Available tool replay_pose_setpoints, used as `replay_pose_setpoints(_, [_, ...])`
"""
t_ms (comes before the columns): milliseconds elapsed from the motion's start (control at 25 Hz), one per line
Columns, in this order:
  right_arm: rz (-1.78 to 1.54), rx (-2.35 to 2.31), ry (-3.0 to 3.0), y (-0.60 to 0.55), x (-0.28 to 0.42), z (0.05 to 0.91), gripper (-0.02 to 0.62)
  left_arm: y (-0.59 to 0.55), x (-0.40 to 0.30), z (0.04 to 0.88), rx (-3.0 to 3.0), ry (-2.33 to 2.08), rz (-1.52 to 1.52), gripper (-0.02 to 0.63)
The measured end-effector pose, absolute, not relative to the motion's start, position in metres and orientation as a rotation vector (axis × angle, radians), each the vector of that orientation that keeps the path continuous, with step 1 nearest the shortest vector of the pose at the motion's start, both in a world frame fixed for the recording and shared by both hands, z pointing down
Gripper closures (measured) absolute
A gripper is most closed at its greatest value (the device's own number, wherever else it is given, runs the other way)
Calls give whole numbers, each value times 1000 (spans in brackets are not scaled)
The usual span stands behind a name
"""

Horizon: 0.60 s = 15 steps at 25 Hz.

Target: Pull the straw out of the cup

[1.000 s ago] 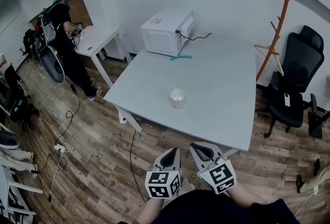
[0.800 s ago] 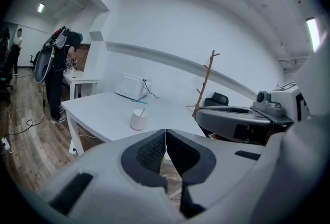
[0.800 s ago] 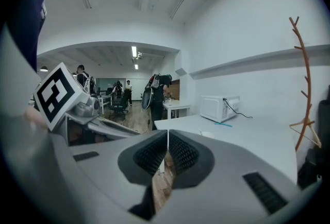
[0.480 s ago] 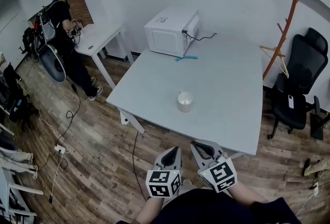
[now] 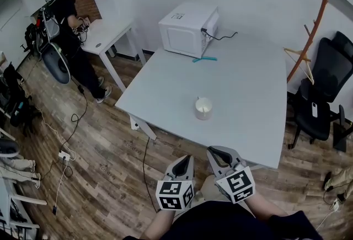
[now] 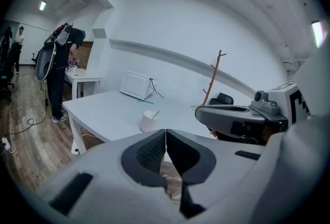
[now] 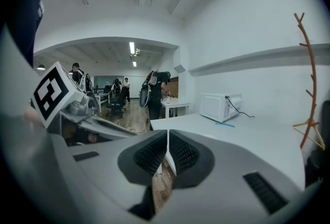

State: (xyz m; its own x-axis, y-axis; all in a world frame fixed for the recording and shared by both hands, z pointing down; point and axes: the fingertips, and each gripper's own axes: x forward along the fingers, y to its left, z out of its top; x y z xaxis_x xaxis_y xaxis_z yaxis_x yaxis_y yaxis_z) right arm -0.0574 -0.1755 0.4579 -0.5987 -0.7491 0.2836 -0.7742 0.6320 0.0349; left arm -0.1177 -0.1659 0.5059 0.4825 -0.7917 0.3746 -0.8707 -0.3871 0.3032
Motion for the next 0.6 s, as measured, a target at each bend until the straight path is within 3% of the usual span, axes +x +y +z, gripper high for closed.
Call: replay_pose_setpoints(600, [181, 1194, -2564, -244, -59, 477, 565, -225, -123, 522, 2221, -1398, 239, 589])
